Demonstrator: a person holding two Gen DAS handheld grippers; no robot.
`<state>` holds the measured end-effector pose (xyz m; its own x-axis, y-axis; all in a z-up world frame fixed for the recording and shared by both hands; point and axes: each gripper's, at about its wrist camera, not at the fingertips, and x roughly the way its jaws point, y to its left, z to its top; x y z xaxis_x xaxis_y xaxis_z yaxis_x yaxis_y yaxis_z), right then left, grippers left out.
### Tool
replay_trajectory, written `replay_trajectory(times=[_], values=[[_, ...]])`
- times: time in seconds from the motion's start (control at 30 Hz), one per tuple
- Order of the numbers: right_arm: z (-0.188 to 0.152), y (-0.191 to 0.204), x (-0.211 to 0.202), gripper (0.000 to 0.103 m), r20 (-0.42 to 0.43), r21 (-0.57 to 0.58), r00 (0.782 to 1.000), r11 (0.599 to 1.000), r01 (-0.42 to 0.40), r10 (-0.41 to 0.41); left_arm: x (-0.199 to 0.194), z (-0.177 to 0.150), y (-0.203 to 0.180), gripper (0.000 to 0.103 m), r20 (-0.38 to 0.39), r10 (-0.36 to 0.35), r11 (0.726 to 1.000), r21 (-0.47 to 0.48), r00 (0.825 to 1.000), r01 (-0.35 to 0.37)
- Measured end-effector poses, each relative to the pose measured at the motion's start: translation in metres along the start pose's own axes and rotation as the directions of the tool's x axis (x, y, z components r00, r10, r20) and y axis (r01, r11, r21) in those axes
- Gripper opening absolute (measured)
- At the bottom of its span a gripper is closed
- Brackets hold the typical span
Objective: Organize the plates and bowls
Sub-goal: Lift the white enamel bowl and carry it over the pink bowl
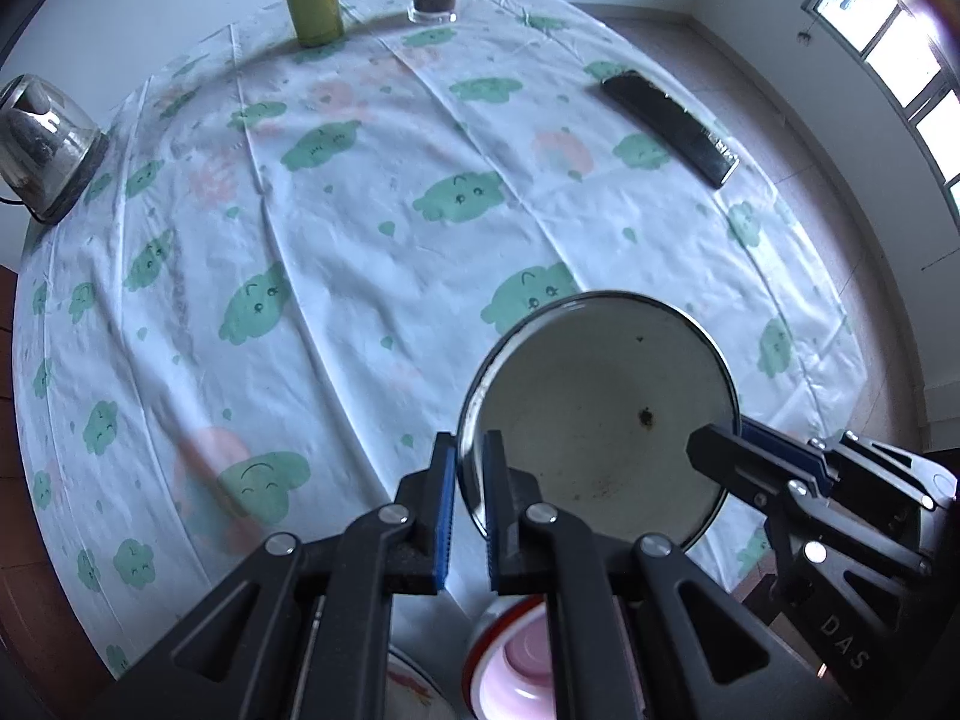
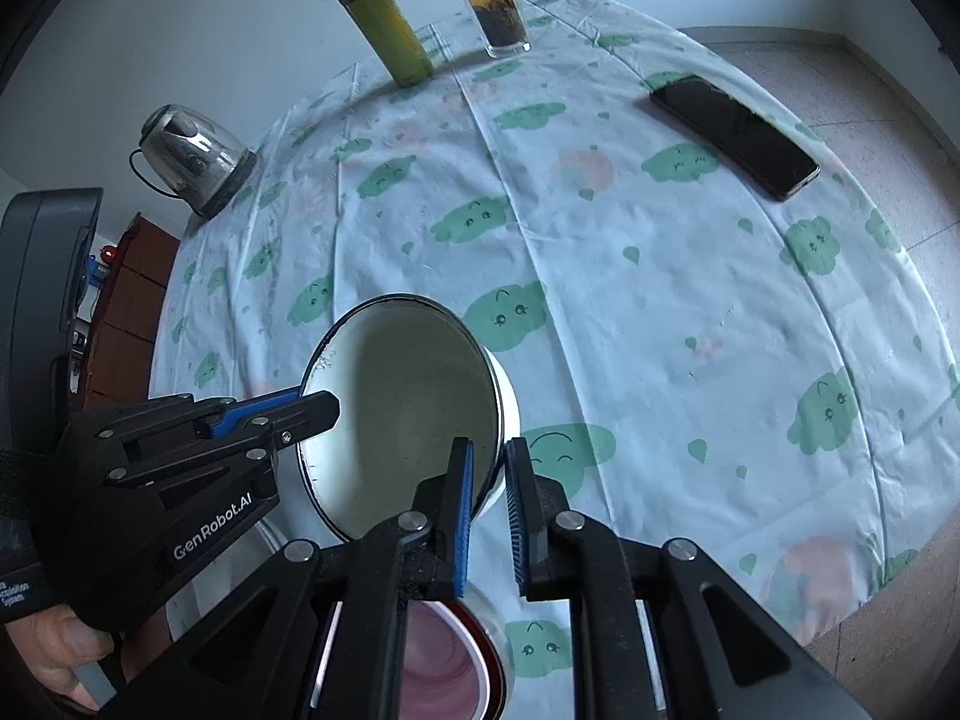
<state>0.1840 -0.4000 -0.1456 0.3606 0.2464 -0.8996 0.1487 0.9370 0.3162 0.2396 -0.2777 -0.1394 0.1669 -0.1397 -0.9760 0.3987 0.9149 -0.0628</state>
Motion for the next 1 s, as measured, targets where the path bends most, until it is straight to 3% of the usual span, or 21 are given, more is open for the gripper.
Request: replay_trajectory(times=[0.63,1.0], values=[[-0.038,0.02,-0.038,0.015,0.011,-0.035,1.0,0.999,-0.027,0.028,-0.049,-0.035,-0.005,0.005,0.074,-0.006,1.0,-0.011,0.997,0.007],[-0.063,0.021,-0.043,0.015,0.002,-0.043,0.999,0.998,-0.044,0.044,-0.054,-0.057,-0.011,0.005,0.075,0.008,1.0,-0.006,0.997,-0.007]])
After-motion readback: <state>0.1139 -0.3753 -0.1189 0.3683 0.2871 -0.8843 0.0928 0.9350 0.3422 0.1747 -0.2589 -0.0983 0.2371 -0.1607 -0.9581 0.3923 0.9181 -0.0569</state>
